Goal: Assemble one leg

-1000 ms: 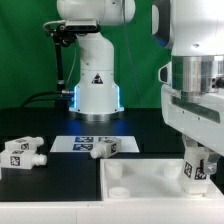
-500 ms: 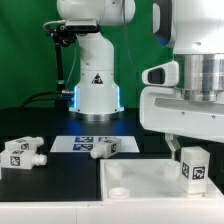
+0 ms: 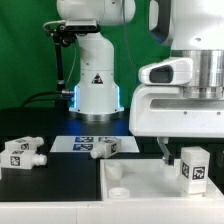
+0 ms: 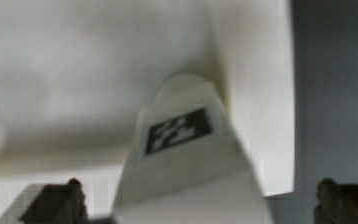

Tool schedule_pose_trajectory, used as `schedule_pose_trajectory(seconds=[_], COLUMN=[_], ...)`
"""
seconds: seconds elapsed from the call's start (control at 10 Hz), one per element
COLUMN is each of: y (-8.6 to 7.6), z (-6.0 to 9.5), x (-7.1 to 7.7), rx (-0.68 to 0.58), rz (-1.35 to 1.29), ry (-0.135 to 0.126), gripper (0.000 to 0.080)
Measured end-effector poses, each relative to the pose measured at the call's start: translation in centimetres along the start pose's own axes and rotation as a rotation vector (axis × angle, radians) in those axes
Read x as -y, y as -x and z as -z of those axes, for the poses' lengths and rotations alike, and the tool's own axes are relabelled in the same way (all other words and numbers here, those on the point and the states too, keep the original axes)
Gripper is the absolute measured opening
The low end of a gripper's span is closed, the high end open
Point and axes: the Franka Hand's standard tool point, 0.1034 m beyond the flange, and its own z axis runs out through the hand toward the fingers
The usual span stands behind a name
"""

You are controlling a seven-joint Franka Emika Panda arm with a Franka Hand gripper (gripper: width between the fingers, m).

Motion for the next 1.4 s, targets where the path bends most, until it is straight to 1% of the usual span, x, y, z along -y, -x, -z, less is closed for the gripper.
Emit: schedule_pose_trajectory(seconds=[0.1, 0.2, 0.3, 0.5, 0.8, 1.0, 1.2, 1.3, 1.4], y=[0.29, 0.27, 0.26, 0.27, 0.29, 0.45, 0.56, 0.63, 0.68], z=[-0.32, -0.31, -0.31, -0.33, -0.38, -0.44, -0.46, -0.47, -0.48], x=[-0.3, -0.28, -0.3, -0.32, -0.34, -0.54, -0.26, -0.33, -0.42], rx=[0.0, -0.001, -0.001, -0.001, 0.0, 0.002, 0.032, 0.024, 0.023], rz=[0.049, 0.0, -0.015, -0.076, -0.266, -0.657, -1.05, -1.233, -1.313], ry=[0.0, 0.0, 0.001, 0.001, 0.001, 0.016, 0.051, 0.062, 0.059], gripper=[0.0649, 0.0623, 0.0623, 0.0281, 0.0285, 0.0285, 0.0285, 0.0285, 0.0285])
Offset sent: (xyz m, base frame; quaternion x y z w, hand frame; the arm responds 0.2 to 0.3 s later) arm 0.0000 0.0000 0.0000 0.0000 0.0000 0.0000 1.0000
